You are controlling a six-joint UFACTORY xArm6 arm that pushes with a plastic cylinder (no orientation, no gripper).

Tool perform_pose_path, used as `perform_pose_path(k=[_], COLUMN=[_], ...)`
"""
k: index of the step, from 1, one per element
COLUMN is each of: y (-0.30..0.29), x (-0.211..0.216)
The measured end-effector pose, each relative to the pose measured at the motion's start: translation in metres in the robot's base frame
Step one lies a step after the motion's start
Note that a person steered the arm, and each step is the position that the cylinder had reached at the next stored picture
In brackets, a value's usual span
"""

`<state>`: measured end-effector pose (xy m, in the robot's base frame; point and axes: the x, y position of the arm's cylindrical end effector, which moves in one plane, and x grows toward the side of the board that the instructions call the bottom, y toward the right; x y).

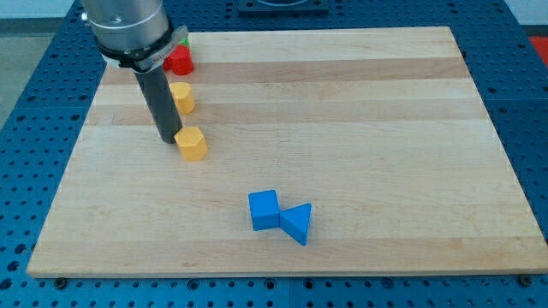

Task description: Move the yellow hexagon closer to the blue cube

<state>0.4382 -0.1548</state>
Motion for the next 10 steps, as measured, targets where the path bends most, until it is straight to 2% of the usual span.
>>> perform_pose_path(k=[1, 4, 6, 10], y=[0.026, 0.085, 0.117, 0.125], x=[0.017, 0.023, 0.052, 0.065])
